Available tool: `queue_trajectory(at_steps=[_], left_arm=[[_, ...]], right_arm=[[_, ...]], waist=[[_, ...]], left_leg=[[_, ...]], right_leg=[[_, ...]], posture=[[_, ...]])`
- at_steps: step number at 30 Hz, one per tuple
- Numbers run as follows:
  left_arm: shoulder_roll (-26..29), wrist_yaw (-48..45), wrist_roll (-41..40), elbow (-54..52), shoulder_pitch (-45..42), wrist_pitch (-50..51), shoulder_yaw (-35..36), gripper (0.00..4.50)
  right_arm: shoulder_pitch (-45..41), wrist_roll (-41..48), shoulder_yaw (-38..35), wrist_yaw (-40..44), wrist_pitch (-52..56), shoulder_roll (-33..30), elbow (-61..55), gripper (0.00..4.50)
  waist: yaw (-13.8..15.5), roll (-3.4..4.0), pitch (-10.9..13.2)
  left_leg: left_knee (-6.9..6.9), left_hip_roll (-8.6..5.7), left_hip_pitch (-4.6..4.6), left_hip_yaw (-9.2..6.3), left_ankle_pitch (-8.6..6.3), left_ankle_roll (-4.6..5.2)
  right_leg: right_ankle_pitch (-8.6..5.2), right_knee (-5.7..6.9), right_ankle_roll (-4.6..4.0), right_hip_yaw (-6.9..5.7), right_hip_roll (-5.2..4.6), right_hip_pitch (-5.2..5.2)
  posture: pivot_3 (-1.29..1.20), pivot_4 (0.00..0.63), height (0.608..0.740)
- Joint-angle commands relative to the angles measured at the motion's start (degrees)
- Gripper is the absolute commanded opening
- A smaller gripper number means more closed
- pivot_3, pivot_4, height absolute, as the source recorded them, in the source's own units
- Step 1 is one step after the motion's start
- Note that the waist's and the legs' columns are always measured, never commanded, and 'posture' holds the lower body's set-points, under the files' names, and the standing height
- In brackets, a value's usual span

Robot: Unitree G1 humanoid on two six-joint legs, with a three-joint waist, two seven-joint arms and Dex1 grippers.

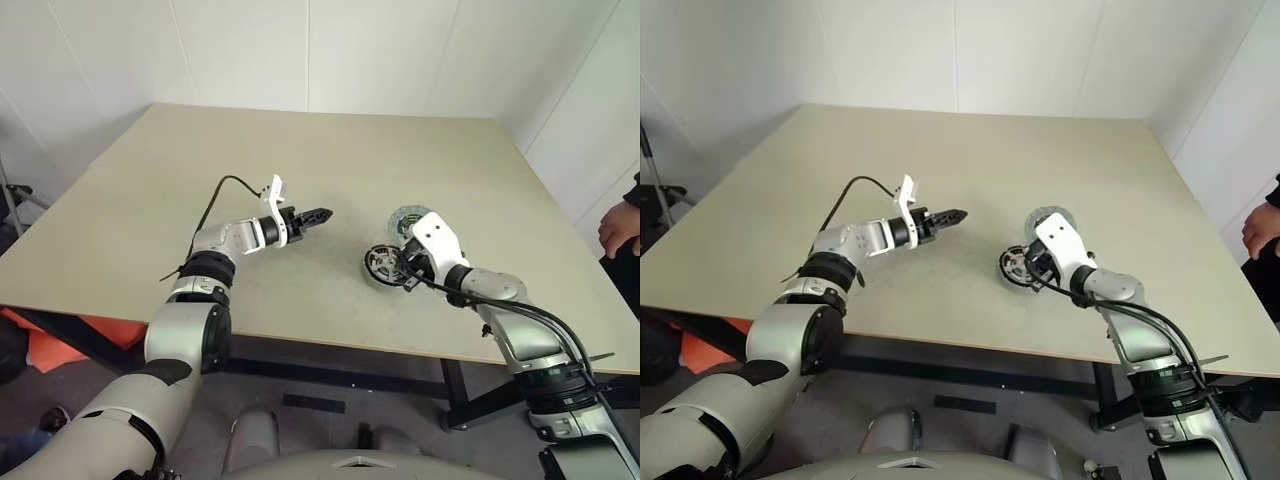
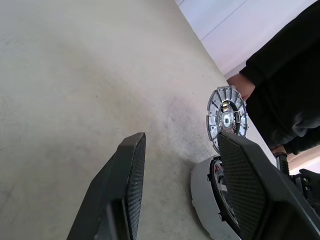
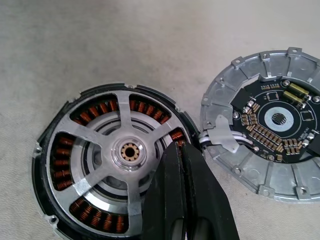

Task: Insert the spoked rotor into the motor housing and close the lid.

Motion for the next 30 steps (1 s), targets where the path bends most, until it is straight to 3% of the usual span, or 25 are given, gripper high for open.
queue_trajectory(at_steps=[1, 8, 12, 15, 18, 22, 30], left_arm=[[0.2, 0.1, -0.5, -0.7, -0.5, -1.2, 0.4, 2.41], [0.0, 0.6, 0.1, 0.3, -0.7, -2.6, 0.1, 2.41], [-0.1, 0.8, 0.3, 1.0, -1.0, -3.5, 0.1, 2.41], [-0.1, 0.9, 0.1, 1.4, -1.2, -4.1, 0.3, 2.45], [-0.1, 1.3, -0.2, 1.5, -1.0, -4.6, 0.7, 2.45], [-0.3, 2.2, -0.7, 1.0, 0.0, -5.1, 1.4, 2.45], [-0.2, 4.2, -2.5, -5.9, 5.7, -2.8, 2.7, 2.45]], right_arm=[[-1.4, -0.3, -1.0, 0.4, 1.0, -1.4, -3.9, 0.0], [-5.2, -2.6, 1.7, 6.6, -0.5, -8.5, -8.4, 0.0], [-8.3, 0.5, 5.2, 21.4, -3.2, -16.5, -10.8, 0.0], [-13.2, -1.6, 8.8, 28.0, -7.8, -20.0, -9.8, 0.64], [-18.7, -6.1, 13.6, 33.2, -15.6, -21.1, -6.0, 1.65], [-25.4, -8.9, 19.0, 40.4, -23.1, -19.3, -0.8, 1.65], [-24.7, -13.2, 22.7, 45.8, -37.1, -19.4, 10.1, 1.65]], waist=[[0.0, 0.02, 0.0], [-0.1, 0.04, 0.1], [0.0, 0.07, 0.1], [0.0, 0.06, 0.1], [-0.3, 0.05, 0.1], [-0.5, 0.04, 0.1], [-0.5, 0.03, 0.1]], left_leg=[[0.0, 0.0, -0.03, 0.0, 0.0, 0.0], [0.04, 0.0, -1.03, 0.0, 0.05, -0.05], [0.04, 0.01, -1.04, 0.0, -0.1, 0.18], [0.09, 0.04, -1.0, 0.01, -0.12, 0.22], [0.26, 0.07, -0.97, 0.03, -0.11, 0.2], [0.49, 0.09, -0.95, 0.01, -0.1, 0.2], [0.74, 0.07, -1.24, 0.01, -0.23, 0.43]], right_leg=[[0.06, 0.01, -0.09, 0.0, 0.0, -0.03], [0.24, 0.18, -0.38, -0.02, 0.05, -1.07], [0.23, 0.18, -0.39, -0.03, 0.04, -1.07], [0.22, 0.2, -0.39, -0.02, 0.03, -1.03], [0.22, 0.28, -0.39, 0.0, 0.03, -1.03], [0.26, 0.39, -0.44, 0.0, 0.02, -0.95], [0.29, 0.39, -0.49, -0.03, -0.02, -1.03]], posture=[[0.0, 0.0, 0.74], [0.0, 0.0, 0.74], [0.0, 0.0, 0.74], [0.0, 0.0, 0.74], [0.0, 0.0, 0.74], [0.0, 0.0, 0.74], [0.0, 0.0, 0.74]])
